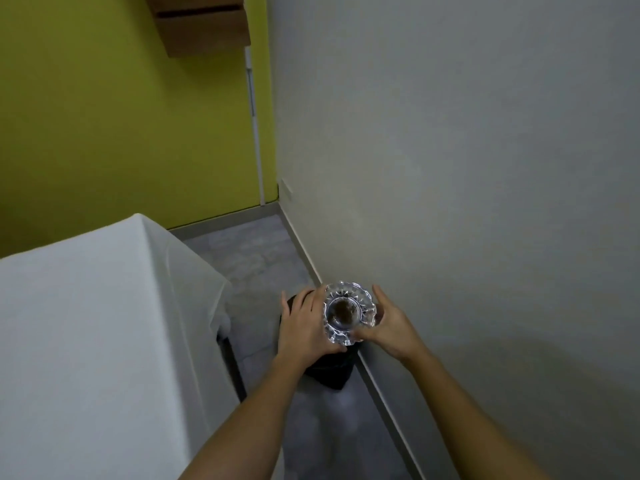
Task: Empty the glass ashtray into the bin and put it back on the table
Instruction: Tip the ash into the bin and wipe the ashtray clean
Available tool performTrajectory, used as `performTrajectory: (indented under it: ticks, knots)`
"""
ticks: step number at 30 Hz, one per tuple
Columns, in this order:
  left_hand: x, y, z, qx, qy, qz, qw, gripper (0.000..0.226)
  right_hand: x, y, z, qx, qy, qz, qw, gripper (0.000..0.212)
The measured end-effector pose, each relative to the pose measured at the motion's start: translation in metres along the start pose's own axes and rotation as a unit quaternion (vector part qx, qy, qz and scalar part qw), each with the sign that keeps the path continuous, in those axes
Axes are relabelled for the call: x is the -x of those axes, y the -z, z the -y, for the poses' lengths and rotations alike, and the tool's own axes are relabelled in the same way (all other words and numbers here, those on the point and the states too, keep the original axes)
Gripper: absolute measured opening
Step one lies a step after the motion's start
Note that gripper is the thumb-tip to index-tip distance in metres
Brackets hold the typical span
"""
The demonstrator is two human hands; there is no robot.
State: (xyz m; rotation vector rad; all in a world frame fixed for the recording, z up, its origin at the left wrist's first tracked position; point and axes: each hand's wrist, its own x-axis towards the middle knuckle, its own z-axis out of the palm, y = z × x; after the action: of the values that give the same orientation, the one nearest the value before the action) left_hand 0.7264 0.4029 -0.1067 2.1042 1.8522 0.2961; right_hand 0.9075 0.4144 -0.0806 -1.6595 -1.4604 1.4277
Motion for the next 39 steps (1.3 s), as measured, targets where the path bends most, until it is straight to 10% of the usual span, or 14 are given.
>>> performTrajectory:
  ticks: [5,22,39]
  knots:
    - [-0.004,-0.058,0.004,0.015,0.058,-0.029,0.998,0.124,-0.034,-0.006,-0.056,-0.105,-0.041,0.042,0.993,0.054]
    - [-0.095,-0.377,0.109,0.005,0.118,-0.088,0.989,0.125,-0.247,-0.084,-0.323,-0.151,-0.017,0.067,0.986,0.072]
    - [-0.065,-0.427,0.197,-0.11,0.254,0.032,0.96,0.093,-0.286,-0.107,-0.364,-0.028,0.056,-0.01,0.998,0.069]
